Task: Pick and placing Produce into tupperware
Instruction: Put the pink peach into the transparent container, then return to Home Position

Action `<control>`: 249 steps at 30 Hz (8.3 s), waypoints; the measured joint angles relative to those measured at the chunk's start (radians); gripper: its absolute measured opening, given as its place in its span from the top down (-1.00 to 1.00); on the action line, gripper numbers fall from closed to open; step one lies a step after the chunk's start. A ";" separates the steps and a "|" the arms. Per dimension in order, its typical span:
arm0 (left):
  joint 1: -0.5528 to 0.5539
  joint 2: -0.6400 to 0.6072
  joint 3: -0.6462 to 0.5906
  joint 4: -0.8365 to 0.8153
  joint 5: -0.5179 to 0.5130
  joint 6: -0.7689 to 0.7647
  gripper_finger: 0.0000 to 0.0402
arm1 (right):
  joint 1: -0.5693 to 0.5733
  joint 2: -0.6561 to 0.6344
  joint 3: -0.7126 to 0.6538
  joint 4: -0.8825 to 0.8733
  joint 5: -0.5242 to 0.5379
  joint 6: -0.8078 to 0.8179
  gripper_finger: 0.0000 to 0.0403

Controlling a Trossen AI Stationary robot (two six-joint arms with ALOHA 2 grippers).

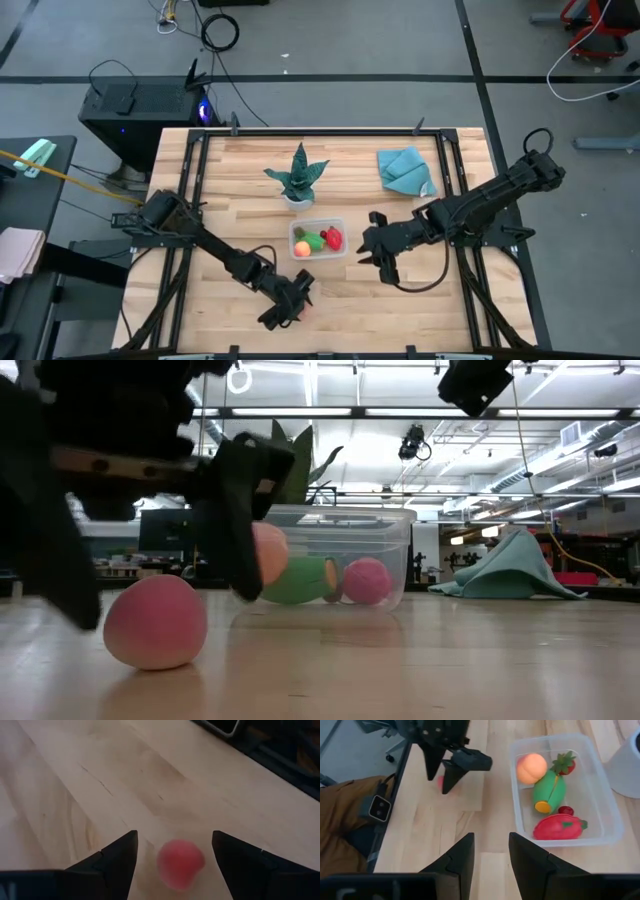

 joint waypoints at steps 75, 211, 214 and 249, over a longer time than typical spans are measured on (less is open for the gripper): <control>0.176 -0.182 0.000 0.065 -0.187 0.267 0.22 | 0.019 0.000 0.000 0.023 0.000 0.005 0.37; 0.215 -1.790 -0.113 -0.681 -0.362 0.124 0.94 | 0.079 0.000 0.000 0.145 0.095 0.081 0.37; 0.212 -1.888 -0.188 -0.651 -0.365 0.130 0.93 | 0.080 0.000 0.000 0.158 0.095 0.082 0.37; 0.212 -1.903 -0.834 0.000 -0.092 0.117 0.98 | 0.068 0.001 0.000 0.186 0.098 0.054 0.37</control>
